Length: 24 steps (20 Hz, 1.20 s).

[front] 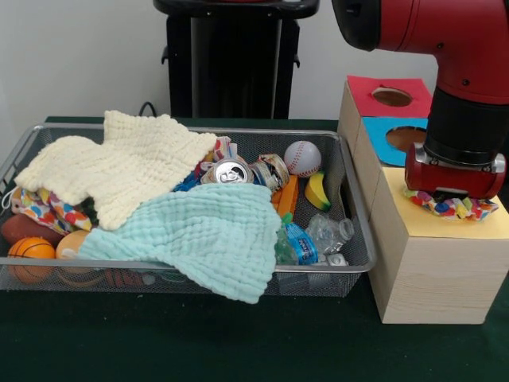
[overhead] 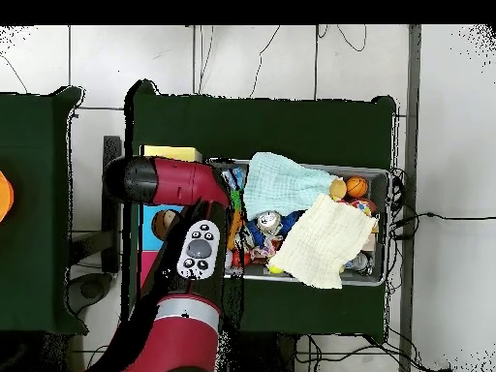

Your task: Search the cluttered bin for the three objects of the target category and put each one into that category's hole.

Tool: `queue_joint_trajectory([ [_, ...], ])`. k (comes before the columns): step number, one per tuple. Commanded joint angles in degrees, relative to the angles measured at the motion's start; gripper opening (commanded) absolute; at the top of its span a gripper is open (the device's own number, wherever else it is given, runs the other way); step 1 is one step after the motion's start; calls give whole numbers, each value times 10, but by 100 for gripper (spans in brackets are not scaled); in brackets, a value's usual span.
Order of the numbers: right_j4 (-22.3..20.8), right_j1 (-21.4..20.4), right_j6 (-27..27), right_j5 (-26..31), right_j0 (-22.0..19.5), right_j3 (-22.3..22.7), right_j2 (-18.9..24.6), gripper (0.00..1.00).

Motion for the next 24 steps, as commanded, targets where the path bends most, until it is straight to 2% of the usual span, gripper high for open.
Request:
queue_joint_trajectory([
  [1, 10, 45, 128, 8, -7, 33, 30, 100],
  [4, 12, 37, 132, 22, -5, 35, 26, 100],
  [10, 12, -21, 130, 72, 1, 63, 17, 100],
  [15, 13, -49, 136, 107, 9, 65, 8, 100],
  [24, 14, -86, 134, 123, 15, 85, 4, 100],
])
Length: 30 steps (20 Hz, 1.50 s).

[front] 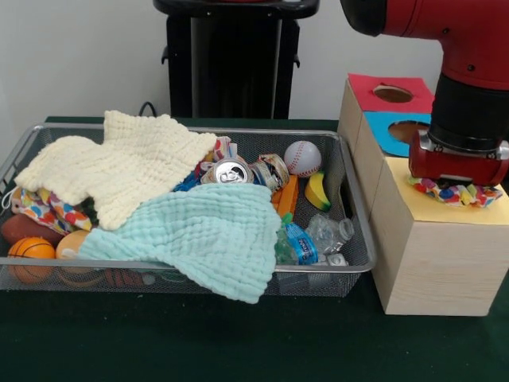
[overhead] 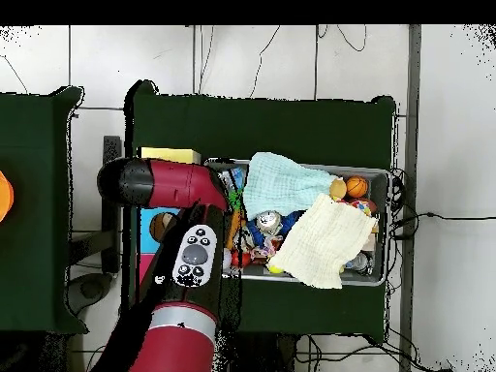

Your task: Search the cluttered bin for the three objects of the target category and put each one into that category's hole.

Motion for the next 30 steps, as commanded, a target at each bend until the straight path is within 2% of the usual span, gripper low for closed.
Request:
queue_joint_trajectory([
  [1, 15, -70, 135, 113, 8, 72, 8, 100],
  [8, 12, -67, 129, 96, 5, 79, 12, 100],
  [15, 8, -14, 99, -6, -25, 92, 50, 100],
  [23, 1, 21, 81, -64, -43, 103, 79, 100],
  [30, -5, 27, 82, -70, -45, 102, 82, 100],
])
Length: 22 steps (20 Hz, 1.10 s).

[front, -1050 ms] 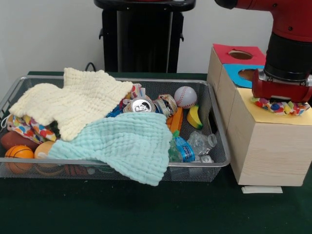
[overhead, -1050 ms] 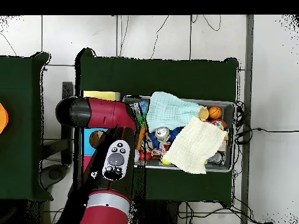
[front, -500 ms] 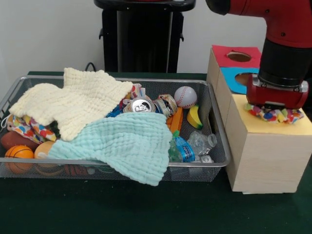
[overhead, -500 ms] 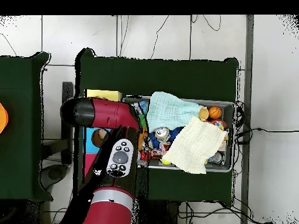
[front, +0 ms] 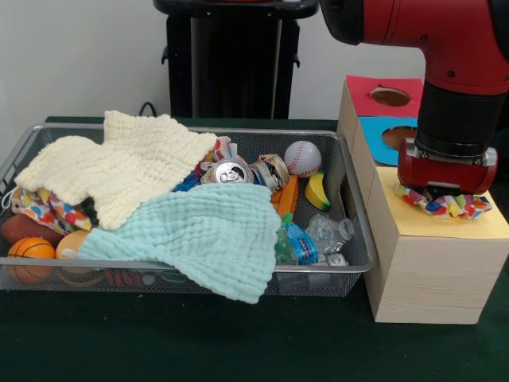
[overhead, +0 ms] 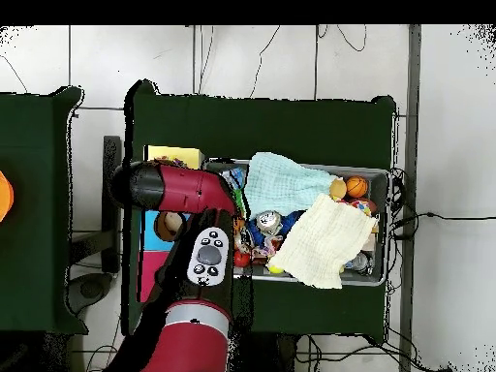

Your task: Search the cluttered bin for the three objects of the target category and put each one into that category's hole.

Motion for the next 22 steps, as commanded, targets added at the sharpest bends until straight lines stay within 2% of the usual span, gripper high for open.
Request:
queue_joint_trajectory([
  [1, -7, 32, 81, -11, -23, 70, 58, 100],
  [20, -7, 15, 86, 28, -15, 64, 40, 100],
  [21, -7, 16, 87, 28, -15, 64, 40, 0],
  [22, -7, 16, 86, 28, -15, 64, 40, 0],
])
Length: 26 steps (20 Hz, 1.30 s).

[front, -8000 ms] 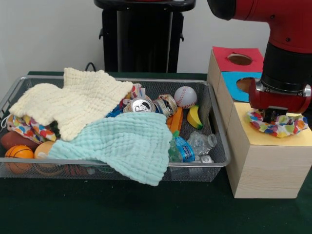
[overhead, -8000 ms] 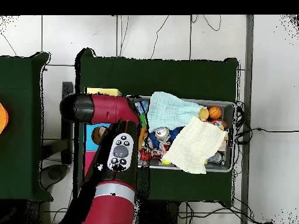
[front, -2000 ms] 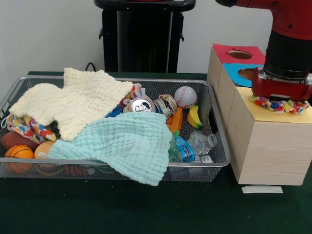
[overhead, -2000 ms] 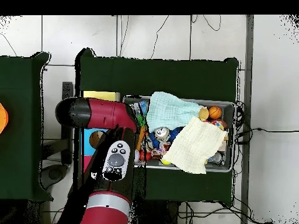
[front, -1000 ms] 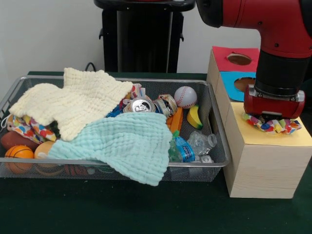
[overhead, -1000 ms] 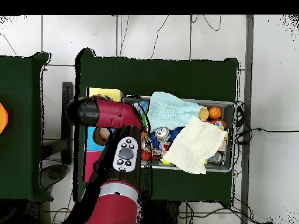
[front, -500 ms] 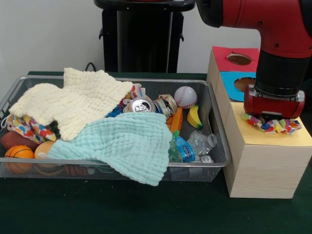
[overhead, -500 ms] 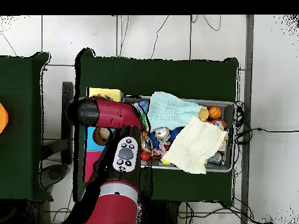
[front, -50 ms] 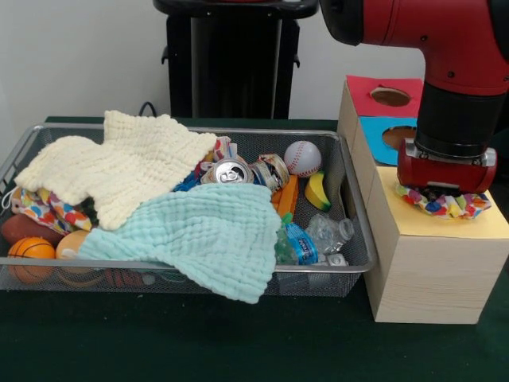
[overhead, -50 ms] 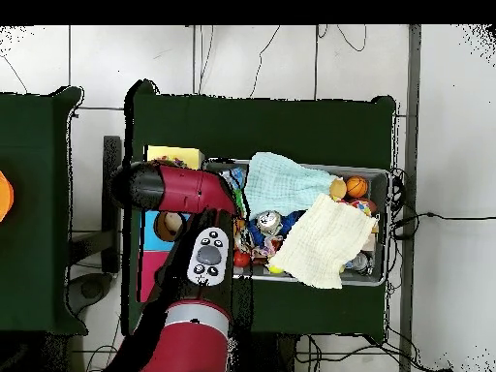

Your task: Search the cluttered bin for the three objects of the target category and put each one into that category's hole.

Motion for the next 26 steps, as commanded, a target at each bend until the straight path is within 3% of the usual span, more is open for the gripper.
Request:
queue_joint_trajectory([
  [1, -7, 15, 86, 28, -15, 63, 40, 0],
  [14, -7, 9, 86, 23, -15, 63, 38, 0],
  [26, -3, -45, 87, 81, -11, 72, 26, 0],
])
